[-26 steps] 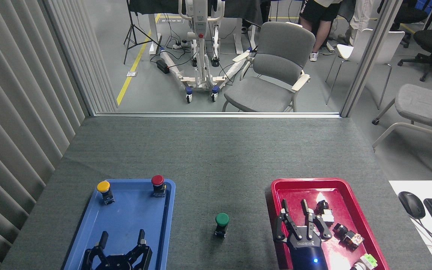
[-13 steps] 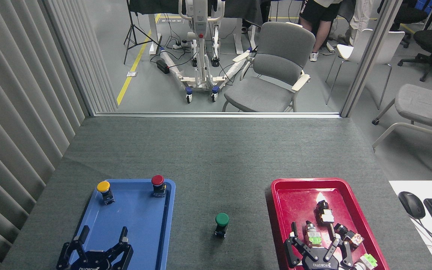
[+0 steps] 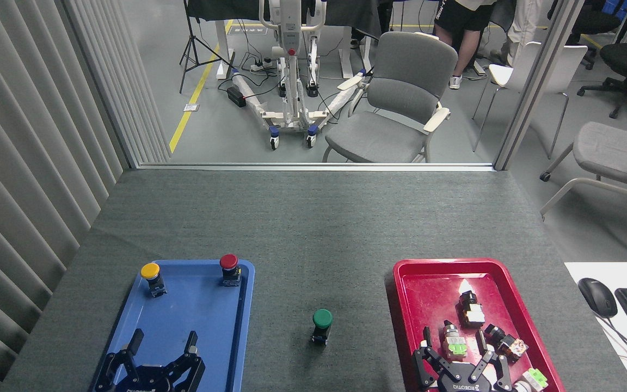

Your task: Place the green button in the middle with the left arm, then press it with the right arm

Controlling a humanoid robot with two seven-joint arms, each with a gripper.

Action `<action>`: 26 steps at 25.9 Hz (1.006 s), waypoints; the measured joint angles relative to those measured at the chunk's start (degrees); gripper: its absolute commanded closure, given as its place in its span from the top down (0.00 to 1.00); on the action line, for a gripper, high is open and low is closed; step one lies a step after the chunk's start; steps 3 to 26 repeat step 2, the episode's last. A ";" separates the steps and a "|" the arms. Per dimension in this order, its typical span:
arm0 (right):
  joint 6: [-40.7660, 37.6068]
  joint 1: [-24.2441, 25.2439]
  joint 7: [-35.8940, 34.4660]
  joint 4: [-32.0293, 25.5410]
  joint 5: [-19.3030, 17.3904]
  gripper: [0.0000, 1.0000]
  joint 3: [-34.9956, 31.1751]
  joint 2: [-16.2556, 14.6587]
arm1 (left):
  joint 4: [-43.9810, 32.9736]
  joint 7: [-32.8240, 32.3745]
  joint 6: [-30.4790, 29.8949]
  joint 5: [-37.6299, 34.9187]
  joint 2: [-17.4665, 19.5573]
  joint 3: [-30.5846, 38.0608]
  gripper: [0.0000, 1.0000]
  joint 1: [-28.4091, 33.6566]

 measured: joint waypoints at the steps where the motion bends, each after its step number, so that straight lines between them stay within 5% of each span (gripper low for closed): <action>1: 0.00 -0.05 0.05 0.00 0.01 1.00 0.02 0.02 | 0.08 0.22 -0.09 0.02 -0.12 0.00 1.00 0.00; 26: 0.00 -0.11 0.07 0.00 0.01 1.00 0.06 0.03 | 0.22 0.61 -0.35 0.08 -0.25 -0.02 1.00 -0.04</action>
